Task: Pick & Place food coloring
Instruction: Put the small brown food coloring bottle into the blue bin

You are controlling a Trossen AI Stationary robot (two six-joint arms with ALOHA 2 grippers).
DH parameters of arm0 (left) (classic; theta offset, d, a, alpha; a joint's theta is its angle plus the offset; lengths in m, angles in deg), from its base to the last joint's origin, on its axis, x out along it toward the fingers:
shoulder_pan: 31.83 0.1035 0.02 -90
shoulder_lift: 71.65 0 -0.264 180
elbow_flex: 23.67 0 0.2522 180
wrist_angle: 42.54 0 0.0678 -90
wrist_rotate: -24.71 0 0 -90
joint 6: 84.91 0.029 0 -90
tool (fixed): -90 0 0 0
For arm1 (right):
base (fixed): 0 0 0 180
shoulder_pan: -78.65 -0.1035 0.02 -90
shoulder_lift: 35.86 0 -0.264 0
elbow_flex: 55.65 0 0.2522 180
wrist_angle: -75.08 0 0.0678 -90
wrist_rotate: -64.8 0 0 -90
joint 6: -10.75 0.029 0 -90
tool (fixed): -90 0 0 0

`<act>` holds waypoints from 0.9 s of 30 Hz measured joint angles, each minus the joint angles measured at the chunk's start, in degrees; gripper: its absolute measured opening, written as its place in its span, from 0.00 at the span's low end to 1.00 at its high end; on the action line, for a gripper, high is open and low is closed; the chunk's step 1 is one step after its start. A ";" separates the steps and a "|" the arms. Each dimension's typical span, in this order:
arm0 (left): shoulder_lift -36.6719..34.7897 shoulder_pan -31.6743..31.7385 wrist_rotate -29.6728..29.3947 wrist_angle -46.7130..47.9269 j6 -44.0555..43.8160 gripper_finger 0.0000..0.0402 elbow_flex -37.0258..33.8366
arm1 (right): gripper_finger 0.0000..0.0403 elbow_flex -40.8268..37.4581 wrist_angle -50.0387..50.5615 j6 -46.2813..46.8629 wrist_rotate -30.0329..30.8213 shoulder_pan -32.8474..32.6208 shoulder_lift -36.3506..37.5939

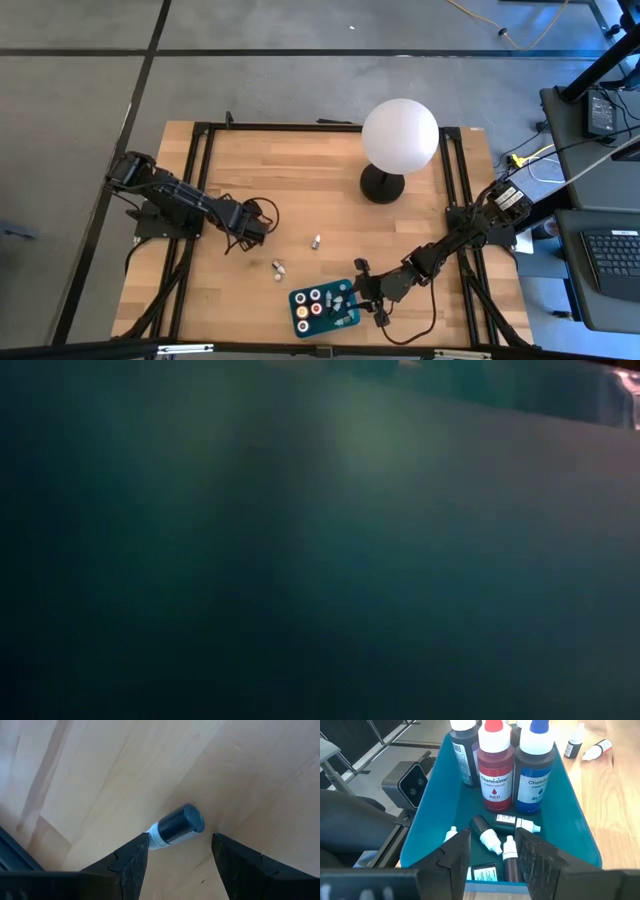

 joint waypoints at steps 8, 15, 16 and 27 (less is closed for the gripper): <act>-0.63 -0.52 -0.23 -0.29 1.56 0.53 0.84 | 0.40 0.00 -0.30 0.09 0.04 0.02 -0.02; -0.59 -1.55 -1.16 -0.31 -3.76 0.53 0.83 | 0.40 0.00 -0.34 0.15 0.07 0.02 -0.02; -0.59 -1.55 -0.88 -0.31 -3.86 0.53 0.85 | 0.40 0.00 -0.34 0.13 0.07 0.02 -0.02; -0.63 -1.53 0.51 -0.22 -4.25 0.49 1.02 | 0.40 0.00 -0.38 0.15 0.09 0.02 -0.02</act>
